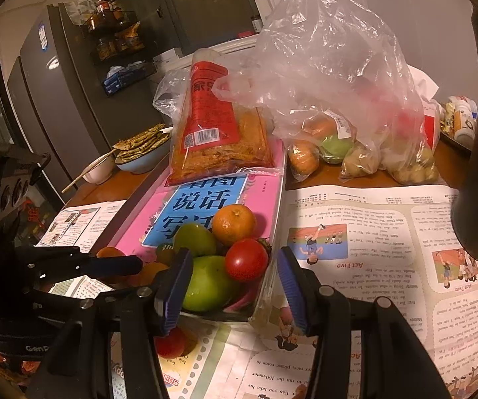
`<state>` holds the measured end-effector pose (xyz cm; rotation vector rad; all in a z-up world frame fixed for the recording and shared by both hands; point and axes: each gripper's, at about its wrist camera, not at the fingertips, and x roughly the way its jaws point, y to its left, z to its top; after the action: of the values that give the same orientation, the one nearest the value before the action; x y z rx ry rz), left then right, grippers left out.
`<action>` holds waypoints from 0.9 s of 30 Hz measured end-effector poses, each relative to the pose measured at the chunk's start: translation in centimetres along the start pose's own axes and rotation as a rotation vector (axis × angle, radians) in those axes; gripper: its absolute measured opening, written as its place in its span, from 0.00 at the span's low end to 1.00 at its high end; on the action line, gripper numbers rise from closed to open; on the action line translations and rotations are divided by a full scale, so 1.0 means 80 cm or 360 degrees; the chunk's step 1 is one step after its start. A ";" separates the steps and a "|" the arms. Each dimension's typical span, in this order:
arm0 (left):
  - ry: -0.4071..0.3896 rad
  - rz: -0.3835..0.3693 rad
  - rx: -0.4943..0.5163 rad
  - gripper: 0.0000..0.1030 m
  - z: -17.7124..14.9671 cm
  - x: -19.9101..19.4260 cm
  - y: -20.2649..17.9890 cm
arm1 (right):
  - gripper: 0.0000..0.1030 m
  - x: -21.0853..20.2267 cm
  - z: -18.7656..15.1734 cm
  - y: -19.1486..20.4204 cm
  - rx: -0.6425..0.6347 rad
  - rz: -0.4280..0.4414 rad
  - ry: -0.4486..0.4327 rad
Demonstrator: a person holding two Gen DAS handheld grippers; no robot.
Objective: Organize fruits
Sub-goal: 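Open both tools to release the fruit into the tray, then withdraw both tools from the tray toward the kiwi and tomato on the newspaper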
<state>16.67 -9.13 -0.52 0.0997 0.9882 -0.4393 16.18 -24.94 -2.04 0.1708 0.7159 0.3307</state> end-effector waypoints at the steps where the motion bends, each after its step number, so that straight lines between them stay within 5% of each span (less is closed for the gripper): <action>1: 0.0000 0.0001 0.0002 0.48 0.000 0.000 0.000 | 0.51 -0.001 0.000 0.001 -0.0001 -0.0001 -0.0005; 27: -0.0057 0.0052 -0.0028 0.61 0.003 -0.018 0.012 | 0.77 -0.016 0.003 0.000 0.0052 -0.0062 -0.0081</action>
<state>16.59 -7.91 0.68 0.0918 0.9537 -0.4010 15.48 -25.44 -1.06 0.1951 0.6735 0.2766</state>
